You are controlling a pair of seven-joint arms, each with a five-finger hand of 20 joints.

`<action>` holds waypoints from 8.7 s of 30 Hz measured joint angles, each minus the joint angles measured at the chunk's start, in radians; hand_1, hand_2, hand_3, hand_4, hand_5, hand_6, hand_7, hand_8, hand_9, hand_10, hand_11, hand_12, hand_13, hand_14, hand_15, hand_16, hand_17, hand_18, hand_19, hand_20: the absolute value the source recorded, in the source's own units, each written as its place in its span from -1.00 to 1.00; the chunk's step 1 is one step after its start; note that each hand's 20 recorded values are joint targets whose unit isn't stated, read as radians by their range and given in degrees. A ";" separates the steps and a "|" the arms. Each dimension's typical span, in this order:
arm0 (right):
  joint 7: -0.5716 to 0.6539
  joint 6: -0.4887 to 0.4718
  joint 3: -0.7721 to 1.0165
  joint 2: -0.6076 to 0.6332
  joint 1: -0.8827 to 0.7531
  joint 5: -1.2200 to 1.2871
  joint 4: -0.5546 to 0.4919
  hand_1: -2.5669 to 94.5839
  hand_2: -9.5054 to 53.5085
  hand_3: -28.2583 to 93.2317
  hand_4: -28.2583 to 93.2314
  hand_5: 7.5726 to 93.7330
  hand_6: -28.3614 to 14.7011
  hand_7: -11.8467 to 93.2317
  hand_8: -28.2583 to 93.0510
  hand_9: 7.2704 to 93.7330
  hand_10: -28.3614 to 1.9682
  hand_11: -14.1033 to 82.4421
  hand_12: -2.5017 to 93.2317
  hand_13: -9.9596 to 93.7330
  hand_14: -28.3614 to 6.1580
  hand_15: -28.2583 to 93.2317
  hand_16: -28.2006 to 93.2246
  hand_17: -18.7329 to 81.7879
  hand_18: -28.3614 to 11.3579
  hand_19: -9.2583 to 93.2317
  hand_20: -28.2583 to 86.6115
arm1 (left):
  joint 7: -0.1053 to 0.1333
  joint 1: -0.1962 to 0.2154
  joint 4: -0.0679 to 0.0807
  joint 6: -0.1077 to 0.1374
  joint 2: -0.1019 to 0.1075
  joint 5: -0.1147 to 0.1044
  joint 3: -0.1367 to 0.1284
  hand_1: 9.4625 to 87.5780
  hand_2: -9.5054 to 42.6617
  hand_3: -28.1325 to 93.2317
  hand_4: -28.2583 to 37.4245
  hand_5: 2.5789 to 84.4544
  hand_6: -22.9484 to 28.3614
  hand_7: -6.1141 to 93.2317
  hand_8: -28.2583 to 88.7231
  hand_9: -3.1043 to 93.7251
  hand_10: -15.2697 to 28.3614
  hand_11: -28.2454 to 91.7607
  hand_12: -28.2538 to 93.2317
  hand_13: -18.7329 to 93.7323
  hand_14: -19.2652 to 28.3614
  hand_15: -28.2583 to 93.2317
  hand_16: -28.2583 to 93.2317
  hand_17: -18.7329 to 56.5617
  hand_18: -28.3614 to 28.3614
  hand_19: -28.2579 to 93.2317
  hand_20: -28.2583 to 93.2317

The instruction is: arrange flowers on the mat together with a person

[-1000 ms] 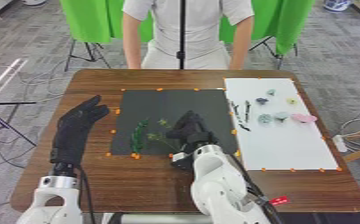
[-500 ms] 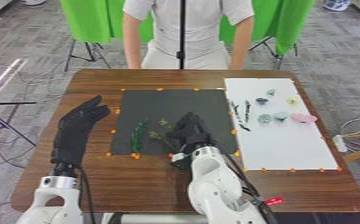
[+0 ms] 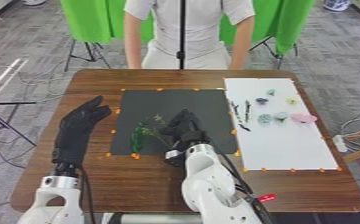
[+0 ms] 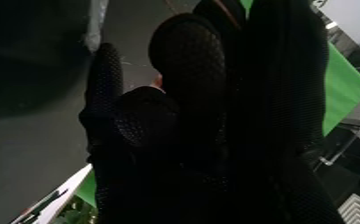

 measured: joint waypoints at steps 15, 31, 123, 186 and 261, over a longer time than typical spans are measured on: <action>-0.019 -0.012 0.007 0.001 -0.003 0.005 -0.007 0.72 -1.00 -1.00 0.08 0.75 0.34 -0.39 -0.39 0.90 0.16 0.08 -0.39 0.48 -0.21 0.69 0.10 -0.08 -0.54 0.28 0.26 | 0.000 -0.001 0.001 -0.001 0.000 0.001 0.000 -0.59 -0.87 0.55 -0.74 0.11 0.08 -0.65 -0.60 0.03 0.31 -0.23 -0.27 -0.05 0.59 -0.20 -0.45 -0.50 0.55 -0.33 -0.21; -0.435 -0.024 0.320 0.133 -0.145 0.405 -0.342 -0.51 -0.70 0.66 -0.80 0.23 0.30 -0.46 -0.68 0.17 -0.12 -0.50 -0.55 0.13 -0.22 -0.24 -0.05 -0.20 -0.40 -0.38 0.08 | 0.016 -0.037 0.032 -0.053 -0.003 0.000 0.000 -0.60 -0.91 0.57 -0.72 0.12 0.07 -0.64 -0.60 0.03 0.32 -0.23 -0.27 -0.04 0.59 -0.20 -0.46 -0.46 0.51 -0.39 -0.24; -0.603 -0.232 0.619 0.135 -0.463 1.142 -0.363 -0.70 -0.80 0.71 -0.80 -0.01 0.22 -0.60 -0.66 -0.09 -0.09 -0.58 -0.63 -0.13 -0.08 -0.34 -0.25 -0.21 -0.31 -0.67 0.03 | 0.064 -0.009 0.018 -0.071 -0.045 -0.011 -0.007 -0.65 -0.86 0.58 -0.74 0.12 0.07 -0.65 -0.60 0.04 0.33 -0.24 -0.27 -0.03 0.61 -0.22 -0.46 -0.42 0.49 -0.42 -0.26; -0.044 -0.327 0.459 0.484 -0.137 -0.347 -0.304 -0.23 -1.00 0.63 -0.88 0.15 0.29 -0.55 -0.65 0.34 -0.12 -0.39 -0.51 0.52 -0.04 0.18 -0.06 -0.04 -0.64 0.51 0.37 | 0.063 -0.004 0.010 -0.083 -0.038 -0.002 -0.025 -0.64 -0.88 0.58 -0.73 0.12 0.07 -0.65 -0.60 0.03 0.34 -0.24 -0.26 -0.03 0.60 -0.23 -0.45 -0.43 0.50 -0.43 -0.25; -0.342 -0.242 -0.327 0.202 0.575 -0.182 0.168 0.38 -1.00 0.48 -0.93 0.78 0.46 -0.39 -0.40 0.95 0.36 -0.55 -0.07 0.80 0.42 0.45 0.15 0.22 -0.60 0.76 0.49 | 0.053 0.042 0.044 0.066 0.006 -0.069 -0.155 -0.67 -0.56 0.61 -0.91 0.13 0.07 -0.64 -0.60 0.05 0.36 -0.23 -0.27 -0.01 0.60 -0.21 -0.47 -0.41 0.47 -0.42 -0.27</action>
